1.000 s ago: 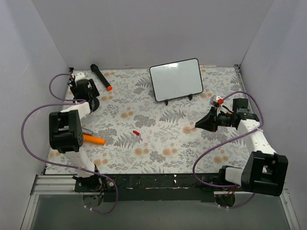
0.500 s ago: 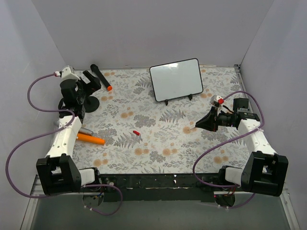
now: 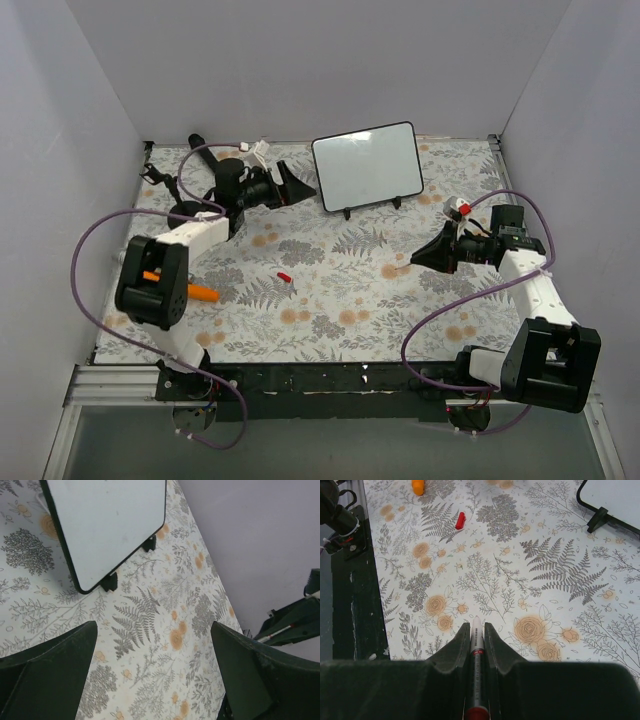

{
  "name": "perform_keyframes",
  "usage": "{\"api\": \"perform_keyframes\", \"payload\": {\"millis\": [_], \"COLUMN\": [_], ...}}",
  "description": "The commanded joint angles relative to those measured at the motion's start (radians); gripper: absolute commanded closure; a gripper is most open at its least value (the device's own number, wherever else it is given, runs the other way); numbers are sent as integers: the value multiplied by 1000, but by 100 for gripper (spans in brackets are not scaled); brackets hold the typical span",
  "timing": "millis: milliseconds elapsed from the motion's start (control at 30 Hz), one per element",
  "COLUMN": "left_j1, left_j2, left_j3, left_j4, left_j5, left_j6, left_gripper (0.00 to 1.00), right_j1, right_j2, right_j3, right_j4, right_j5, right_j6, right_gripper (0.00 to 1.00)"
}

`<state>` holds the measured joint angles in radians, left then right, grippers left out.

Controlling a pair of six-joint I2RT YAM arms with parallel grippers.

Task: Write a sentence on the whiteboard
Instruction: Move the distractor to the center of the board, then pick up the whiteboard from the whiteboard stand.

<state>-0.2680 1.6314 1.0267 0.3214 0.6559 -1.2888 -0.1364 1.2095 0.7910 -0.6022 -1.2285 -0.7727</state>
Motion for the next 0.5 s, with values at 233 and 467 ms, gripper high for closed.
{"api": "perform_keyframes", "payload": {"millis": [233, 467], "left_j1": [24, 23], "left_j2": [526, 714], "left_j3": [389, 564], "left_j4": [194, 258], "left_j5": [139, 149], "left_j6": [-50, -99], "left_gripper": [5, 13], "right_j1": [-31, -34], "right_j2": [4, 24], "right_j3": [10, 11], "right_j4": [30, 24], "right_j5": [4, 3], "right_j6": [7, 3], "right_gripper": [99, 99]}}
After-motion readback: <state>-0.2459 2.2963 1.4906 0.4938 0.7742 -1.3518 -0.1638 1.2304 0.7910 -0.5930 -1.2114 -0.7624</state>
